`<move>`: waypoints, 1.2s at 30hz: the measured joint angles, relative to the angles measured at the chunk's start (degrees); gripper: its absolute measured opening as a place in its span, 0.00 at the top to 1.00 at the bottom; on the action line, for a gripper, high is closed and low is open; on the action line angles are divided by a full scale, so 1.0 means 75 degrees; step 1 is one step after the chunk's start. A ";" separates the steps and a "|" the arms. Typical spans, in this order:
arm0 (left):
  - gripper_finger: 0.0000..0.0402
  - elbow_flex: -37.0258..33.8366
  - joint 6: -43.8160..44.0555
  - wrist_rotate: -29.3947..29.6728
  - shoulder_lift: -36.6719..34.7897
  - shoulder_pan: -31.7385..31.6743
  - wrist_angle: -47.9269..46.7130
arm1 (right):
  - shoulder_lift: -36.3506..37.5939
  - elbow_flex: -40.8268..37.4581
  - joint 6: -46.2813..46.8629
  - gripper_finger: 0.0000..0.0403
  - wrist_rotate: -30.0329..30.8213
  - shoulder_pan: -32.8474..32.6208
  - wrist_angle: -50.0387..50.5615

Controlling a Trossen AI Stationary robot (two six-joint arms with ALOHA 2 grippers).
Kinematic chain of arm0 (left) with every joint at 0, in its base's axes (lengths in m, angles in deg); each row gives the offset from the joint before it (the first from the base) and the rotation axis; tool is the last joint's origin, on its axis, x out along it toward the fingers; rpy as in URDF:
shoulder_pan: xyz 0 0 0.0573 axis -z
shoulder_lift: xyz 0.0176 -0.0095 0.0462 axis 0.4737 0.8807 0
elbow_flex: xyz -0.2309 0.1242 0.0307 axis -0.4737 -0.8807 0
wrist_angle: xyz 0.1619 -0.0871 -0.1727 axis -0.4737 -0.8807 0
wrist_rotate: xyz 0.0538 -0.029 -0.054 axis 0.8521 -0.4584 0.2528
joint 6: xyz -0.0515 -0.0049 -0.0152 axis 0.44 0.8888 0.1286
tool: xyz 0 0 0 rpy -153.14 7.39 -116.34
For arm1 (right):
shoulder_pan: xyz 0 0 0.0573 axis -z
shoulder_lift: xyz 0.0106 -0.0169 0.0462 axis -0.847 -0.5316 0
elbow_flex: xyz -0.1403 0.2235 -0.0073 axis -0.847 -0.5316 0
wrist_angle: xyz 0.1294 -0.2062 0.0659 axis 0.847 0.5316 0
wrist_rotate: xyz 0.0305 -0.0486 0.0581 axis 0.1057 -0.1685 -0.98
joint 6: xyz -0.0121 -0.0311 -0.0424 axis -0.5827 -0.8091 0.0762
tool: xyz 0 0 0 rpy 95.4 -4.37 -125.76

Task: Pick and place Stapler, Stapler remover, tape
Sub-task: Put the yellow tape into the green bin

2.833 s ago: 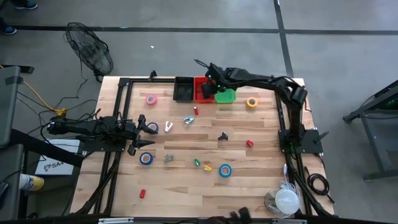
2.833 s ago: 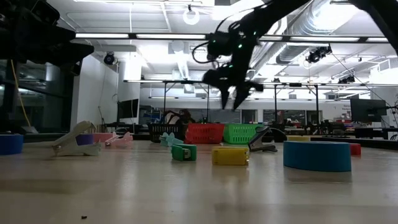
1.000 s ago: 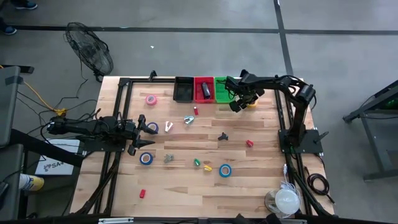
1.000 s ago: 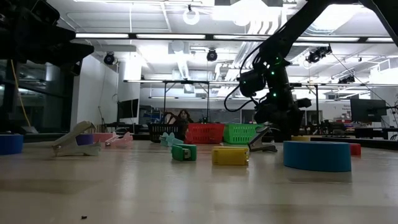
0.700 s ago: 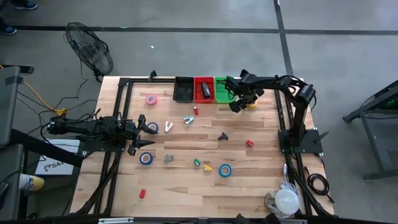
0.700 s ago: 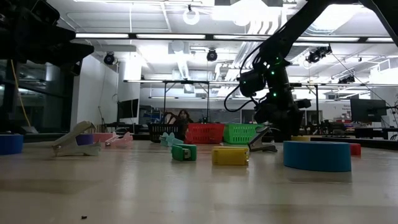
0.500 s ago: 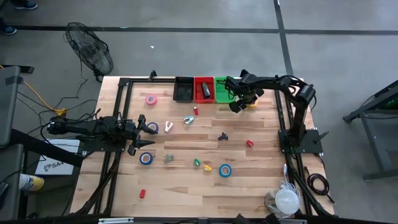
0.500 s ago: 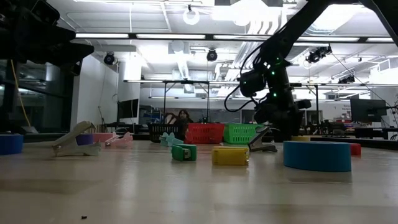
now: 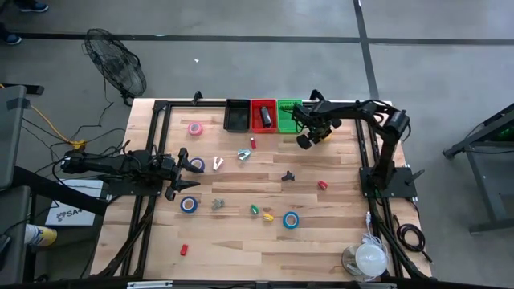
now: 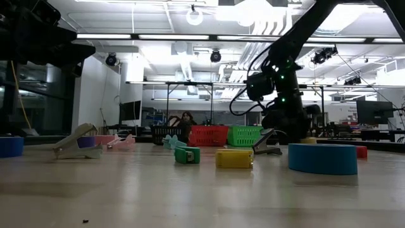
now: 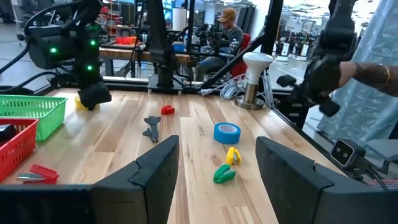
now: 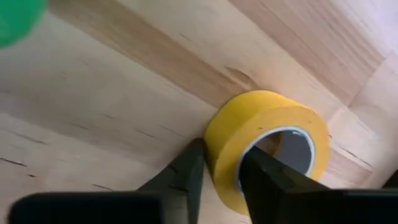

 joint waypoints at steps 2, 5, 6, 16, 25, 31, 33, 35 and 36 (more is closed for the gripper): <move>0.48 0.0000 0.0001 0.0003 0.0000 0.0000 0.0001 | 0.0223 0.0058 0.0003 0.88 -0.0160 -0.0055 0.0248; 0.48 0.0000 0.0003 0.0003 0.0000 0.0000 -0.0001 | 0.0739 0.0192 0.0111 0.92 -0.0175 -0.0072 0.0171; 0.48 0.0000 0.0001 0.0001 0.0000 0.0000 0.0000 | 0.0915 0.0210 0.0176 0.92 -0.0138 -0.0075 0.0132; 0.48 0.0000 0.0002 0.0003 0.0000 0.0000 -0.0001 | 0.2245 0.0199 0.0516 0.90 -0.1055 -0.0289 -0.1414; 0.48 0.0000 0.0000 0.0000 0.0000 0.0000 -0.0001 | 0.1992 0.0199 0.0721 0.90 -0.1846 -0.0595 -0.3671; 0.48 0.0000 0.0001 0.0003 0.0000 0.0000 0.0000 | 0.1662 0.0207 0.1018 0.91 -0.1934 -0.0509 -0.4394; 0.48 0.0000 0.0001 0.0003 0.0000 0.0000 0.0001 | 0.1585 0.0210 0.1152 0.91 -0.1956 -0.0469 -0.4476; 0.48 0.0000 0.0001 0.0003 0.0000 0.0000 0.0002 | 0.1541 0.0210 0.1245 0.91 -0.1982 -0.0422 -0.4556; 0.48 0.0000 0.0003 0.0003 0.0000 0.0000 0.0000 | 0.1537 0.0210 0.1302 0.91 -0.1986 -0.0393 -0.4575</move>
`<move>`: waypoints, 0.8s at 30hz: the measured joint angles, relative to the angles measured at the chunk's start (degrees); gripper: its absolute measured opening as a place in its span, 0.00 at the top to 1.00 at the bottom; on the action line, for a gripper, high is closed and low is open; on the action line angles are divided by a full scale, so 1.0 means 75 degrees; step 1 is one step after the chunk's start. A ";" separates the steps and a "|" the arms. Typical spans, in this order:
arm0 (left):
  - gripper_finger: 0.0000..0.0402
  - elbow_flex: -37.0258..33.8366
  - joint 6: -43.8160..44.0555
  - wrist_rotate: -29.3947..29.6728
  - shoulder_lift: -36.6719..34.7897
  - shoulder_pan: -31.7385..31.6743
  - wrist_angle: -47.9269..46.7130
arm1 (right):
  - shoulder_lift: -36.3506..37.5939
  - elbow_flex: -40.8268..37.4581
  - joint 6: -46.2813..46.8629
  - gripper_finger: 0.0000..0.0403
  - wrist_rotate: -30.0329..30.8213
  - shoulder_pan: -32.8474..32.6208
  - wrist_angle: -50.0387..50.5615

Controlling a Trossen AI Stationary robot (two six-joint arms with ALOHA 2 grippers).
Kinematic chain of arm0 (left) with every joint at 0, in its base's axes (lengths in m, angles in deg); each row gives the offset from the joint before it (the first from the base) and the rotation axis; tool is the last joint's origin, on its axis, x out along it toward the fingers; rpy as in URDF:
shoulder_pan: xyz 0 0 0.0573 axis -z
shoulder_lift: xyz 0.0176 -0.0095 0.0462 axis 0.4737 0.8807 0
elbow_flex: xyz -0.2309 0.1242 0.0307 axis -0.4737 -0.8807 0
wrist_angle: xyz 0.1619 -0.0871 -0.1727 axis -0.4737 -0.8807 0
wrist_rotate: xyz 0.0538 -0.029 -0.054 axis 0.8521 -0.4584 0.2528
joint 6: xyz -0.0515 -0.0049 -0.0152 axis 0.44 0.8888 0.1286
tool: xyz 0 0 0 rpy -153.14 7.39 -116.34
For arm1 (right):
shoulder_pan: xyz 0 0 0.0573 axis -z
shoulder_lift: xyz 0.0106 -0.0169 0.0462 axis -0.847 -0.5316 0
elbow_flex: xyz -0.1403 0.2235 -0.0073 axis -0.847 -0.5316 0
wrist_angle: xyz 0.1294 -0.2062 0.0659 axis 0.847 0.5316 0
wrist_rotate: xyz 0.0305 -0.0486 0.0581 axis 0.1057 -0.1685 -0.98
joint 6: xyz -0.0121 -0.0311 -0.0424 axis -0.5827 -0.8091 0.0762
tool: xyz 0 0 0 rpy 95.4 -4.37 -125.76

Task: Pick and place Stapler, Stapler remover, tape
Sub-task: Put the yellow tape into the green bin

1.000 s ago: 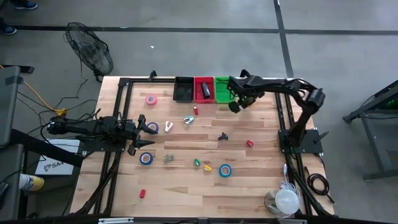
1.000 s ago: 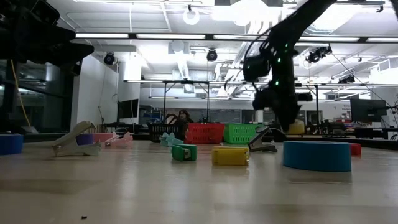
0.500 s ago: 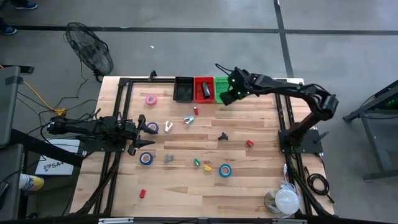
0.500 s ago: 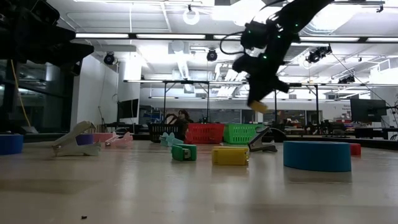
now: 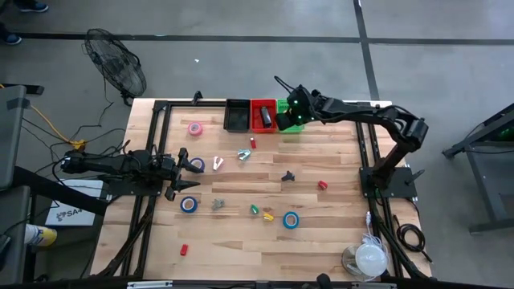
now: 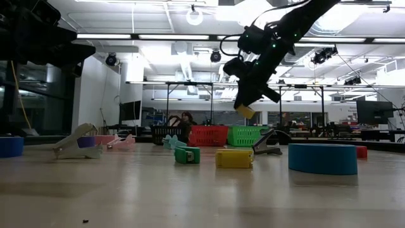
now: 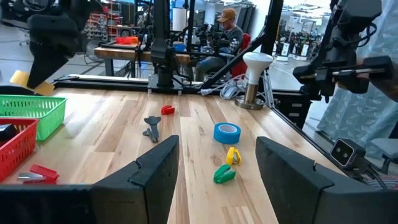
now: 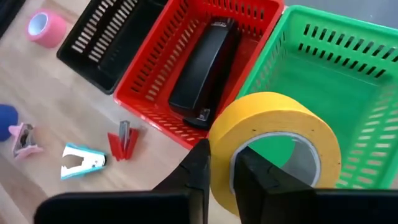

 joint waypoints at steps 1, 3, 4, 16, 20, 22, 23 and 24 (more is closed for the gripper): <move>0.48 0.0000 -0.0001 0.0000 0.0000 0.0000 0.0000 | 0.0000 0.0000 0.0081 0.90 0.0005 0.0032 -0.0025; 0.48 0.0000 -0.0001 0.0000 0.0000 0.0000 -0.0001 | 0.0000 0.0003 0.0238 0.90 0.0010 0.0093 -0.0116; 0.48 0.0000 -0.0003 0.0000 0.0000 0.0000 0.0001 | 0.0000 0.0003 0.0284 0.90 0.0014 0.0117 -0.0147; 0.48 0.0000 0.0000 0.0000 0.0000 0.0000 0.0002 | -0.0349 0.1067 0.0120 0.91 -0.0078 0.0079 0.0061; 0.48 0.0000 -0.0001 0.0000 0.0001 0.0000 0.0002 | -0.0931 0.2234 -0.0099 0.91 0.0275 0.0059 0.1547; 0.48 0.0000 -0.0001 0.0000 0.0002 0.0000 0.0000 | -0.1283 0.2783 -0.0112 0.91 0.0479 0.0064 0.2385; 0.48 0.0000 -0.0002 -0.0003 0.0000 0.0000 0.0001 | -0.1468 0.3039 -0.0116 0.91 0.0589 0.0075 0.2756; 0.48 0.0000 -0.0003 -0.0003 0.0000 0.0000 0.0002 | -0.1638 0.3279 -0.0107 0.91 0.0664 0.0080 0.3118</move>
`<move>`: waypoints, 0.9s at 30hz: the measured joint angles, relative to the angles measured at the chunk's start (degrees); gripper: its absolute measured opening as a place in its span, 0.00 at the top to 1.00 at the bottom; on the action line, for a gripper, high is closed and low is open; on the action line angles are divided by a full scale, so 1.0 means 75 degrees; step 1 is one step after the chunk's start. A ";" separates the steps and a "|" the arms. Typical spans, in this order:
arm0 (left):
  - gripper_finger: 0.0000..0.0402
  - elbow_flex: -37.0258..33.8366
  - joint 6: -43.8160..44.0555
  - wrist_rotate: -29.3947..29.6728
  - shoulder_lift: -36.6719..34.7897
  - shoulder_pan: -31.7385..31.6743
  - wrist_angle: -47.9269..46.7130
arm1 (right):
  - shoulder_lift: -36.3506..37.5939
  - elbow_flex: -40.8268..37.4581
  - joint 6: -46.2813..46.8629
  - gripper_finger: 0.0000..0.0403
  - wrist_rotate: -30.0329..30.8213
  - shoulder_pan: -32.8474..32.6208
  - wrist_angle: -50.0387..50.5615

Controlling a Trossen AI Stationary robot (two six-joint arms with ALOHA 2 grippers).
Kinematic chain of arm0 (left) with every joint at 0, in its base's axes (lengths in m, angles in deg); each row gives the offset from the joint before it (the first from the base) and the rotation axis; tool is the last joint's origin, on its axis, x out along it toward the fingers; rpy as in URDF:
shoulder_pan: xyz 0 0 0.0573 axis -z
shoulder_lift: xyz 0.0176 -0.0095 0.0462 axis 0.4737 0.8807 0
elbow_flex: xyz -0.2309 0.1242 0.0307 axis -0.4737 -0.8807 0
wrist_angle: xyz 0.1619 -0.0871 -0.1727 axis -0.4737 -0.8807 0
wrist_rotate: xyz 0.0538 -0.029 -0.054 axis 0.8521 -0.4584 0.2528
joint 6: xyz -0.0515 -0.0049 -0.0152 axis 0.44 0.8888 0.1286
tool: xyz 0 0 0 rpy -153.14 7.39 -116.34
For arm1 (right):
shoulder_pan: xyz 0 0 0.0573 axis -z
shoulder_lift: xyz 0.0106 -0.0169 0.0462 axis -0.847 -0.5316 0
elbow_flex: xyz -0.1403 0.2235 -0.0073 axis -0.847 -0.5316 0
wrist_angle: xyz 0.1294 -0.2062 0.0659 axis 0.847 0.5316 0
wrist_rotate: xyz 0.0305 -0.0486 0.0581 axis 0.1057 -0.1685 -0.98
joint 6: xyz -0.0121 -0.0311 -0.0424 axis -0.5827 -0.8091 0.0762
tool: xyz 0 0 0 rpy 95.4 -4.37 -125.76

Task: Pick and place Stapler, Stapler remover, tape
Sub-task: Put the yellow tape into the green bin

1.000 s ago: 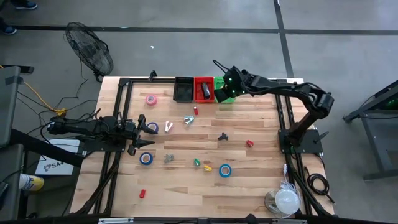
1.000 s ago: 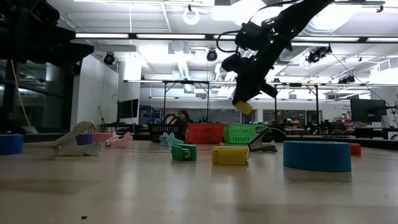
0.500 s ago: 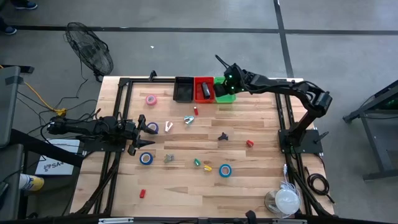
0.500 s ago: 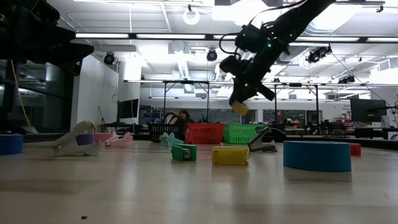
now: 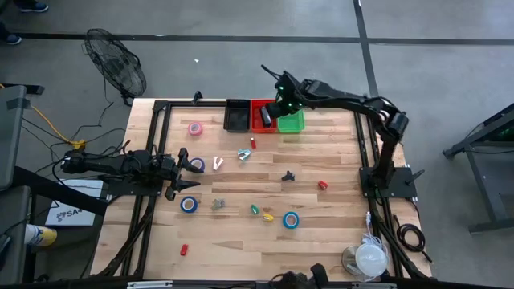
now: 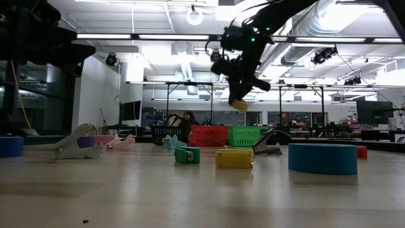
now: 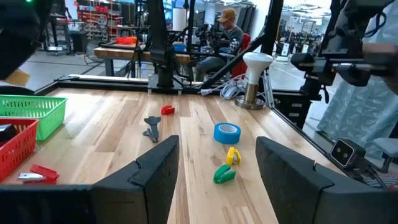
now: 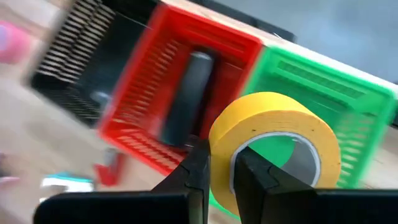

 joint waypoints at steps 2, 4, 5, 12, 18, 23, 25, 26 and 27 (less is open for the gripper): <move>0.48 0.0000 0.0003 0.0000 0.0003 0.0000 0.0001 | -0.0316 0.0405 0.0014 0.91 0.0084 0.0006 0.0621; 0.48 0.0000 0.0001 0.0003 0.0001 0.0000 -0.0002 | -0.0593 0.0685 0.0025 0.91 0.0141 0.0006 0.0998; 0.48 0.0000 0.0000 0.0003 0.0003 0.0000 0.0001 | -0.0720 0.0759 0.0025 0.91 0.0144 0.0003 0.1084; 0.48 0.0000 0.0001 0.0003 0.0003 0.0000 0.0001 | -0.1232 0.0775 -0.0036 0.91 -0.0168 0.0000 0.1273; 0.48 0.0000 0.0000 0.0003 0.0000 0.0000 0.0001 | -0.1354 0.0772 -0.0045 0.91 -0.0148 0.0003 0.1263; 0.48 0.0000 0.0000 0.0003 0.0001 0.0000 -0.0002 | -0.1360 0.0772 -0.0065 0.91 -0.0088 0.0001 0.1268; 0.48 0.0000 0.0001 0.0003 0.0002 0.0000 0.0000 | -0.1360 0.0772 -0.0106 0.91 -0.0089 0.0000 0.1307; 0.48 0.0000 0.0003 0.0003 0.0000 0.0000 -0.0002 | -0.1362 0.0772 -0.0109 0.91 -0.0088 0.0001 0.1339; 0.48 0.0000 0.0003 0.0003 0.0003 0.0000 -0.0002 | -0.1395 0.0772 -0.0110 0.91 -0.0086 0.0000 0.1350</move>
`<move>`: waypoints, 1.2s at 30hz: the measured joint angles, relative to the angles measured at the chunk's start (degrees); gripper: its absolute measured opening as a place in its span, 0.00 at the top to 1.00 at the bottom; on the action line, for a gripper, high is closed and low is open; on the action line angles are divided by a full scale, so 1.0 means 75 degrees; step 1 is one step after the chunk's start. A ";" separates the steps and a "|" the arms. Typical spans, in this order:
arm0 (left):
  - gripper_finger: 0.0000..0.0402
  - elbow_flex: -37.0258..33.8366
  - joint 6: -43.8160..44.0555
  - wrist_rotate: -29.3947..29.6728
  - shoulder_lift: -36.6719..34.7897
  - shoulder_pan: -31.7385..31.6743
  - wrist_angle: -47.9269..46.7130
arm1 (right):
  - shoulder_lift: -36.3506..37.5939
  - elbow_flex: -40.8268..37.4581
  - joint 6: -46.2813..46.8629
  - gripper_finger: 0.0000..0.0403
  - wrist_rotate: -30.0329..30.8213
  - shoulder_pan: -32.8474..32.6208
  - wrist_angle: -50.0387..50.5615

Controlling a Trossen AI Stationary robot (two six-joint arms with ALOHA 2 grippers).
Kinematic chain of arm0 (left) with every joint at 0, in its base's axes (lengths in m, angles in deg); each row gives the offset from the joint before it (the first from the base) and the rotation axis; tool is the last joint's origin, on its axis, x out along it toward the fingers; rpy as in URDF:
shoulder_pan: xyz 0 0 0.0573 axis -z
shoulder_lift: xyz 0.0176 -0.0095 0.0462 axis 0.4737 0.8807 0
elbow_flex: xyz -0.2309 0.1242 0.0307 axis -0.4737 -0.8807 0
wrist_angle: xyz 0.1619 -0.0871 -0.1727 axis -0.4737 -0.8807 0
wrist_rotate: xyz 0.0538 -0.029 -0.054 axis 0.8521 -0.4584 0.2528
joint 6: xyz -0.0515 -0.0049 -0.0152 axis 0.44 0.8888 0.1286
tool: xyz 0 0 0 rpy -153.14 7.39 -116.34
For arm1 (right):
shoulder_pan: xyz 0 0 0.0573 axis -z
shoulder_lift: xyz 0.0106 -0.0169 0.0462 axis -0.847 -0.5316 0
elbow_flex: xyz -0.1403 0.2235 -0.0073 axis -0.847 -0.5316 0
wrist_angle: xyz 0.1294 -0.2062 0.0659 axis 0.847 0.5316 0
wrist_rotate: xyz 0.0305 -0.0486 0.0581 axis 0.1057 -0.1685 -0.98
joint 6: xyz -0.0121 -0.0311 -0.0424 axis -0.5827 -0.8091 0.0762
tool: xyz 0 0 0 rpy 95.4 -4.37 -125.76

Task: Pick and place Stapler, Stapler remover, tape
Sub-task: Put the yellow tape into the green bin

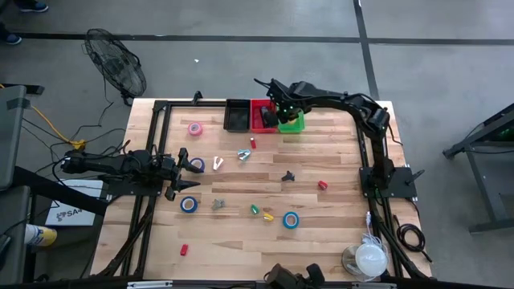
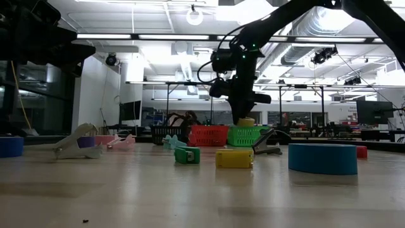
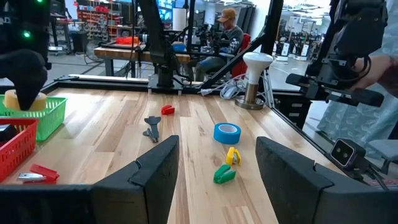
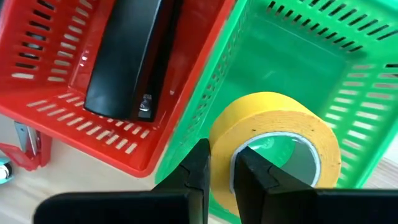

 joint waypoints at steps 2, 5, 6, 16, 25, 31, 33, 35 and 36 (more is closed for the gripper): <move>0.48 0.0000 -0.0003 0.0000 -0.0003 0.0000 0.0000 | -0.0038 0.0000 -0.0040 0.91 -0.0045 0.0000 0.0007; 0.48 0.0000 -0.0003 0.0000 -0.0003 0.0000 0.0001 | -0.0153 -0.0009 -0.0175 0.91 -0.0048 0.0001 0.0000; 0.48 0.0000 -0.0002 0.0000 -0.0001 0.0000 0.0000 | -0.0194 -0.0012 -0.0234 0.91 -0.0058 0.0000 0.0000; 0.48 0.0000 -0.0001 0.0000 -0.0003 0.0000 0.0000 | -0.0248 -0.0012 -0.0259 0.91 -0.0312 0.0003 -0.0090; 0.48 0.0000 -0.0001 -0.0002 -0.0002 0.0000 0.0000 | -0.0291 -0.0012 -0.0258 0.91 -0.0373 0.0003 -0.0099; 0.48 0.0000 0.0000 0.0000 -0.0003 0.0000 0.0000 | -0.0291 -0.0012 -0.0234 0.91 -0.0448 0.0003 -0.0092; 0.48 0.0000 -0.0001 0.0000 -0.0003 0.0000 0.0001 | -0.0291 -0.0012 -0.0227 0.91 -0.0537 0.0003 -0.0086; 0.48 0.0000 -0.0001 0.0000 -0.0001 0.0000 0.0001 | -0.0288 -0.0012 -0.0203 0.91 -0.0553 0.0003 -0.0093; 0.48 0.0000 -0.0002 0.0000 -0.0003 0.0000 0.0001 | -0.0288 -0.0012 -0.0202 0.90 -0.0552 0.0003 -0.0101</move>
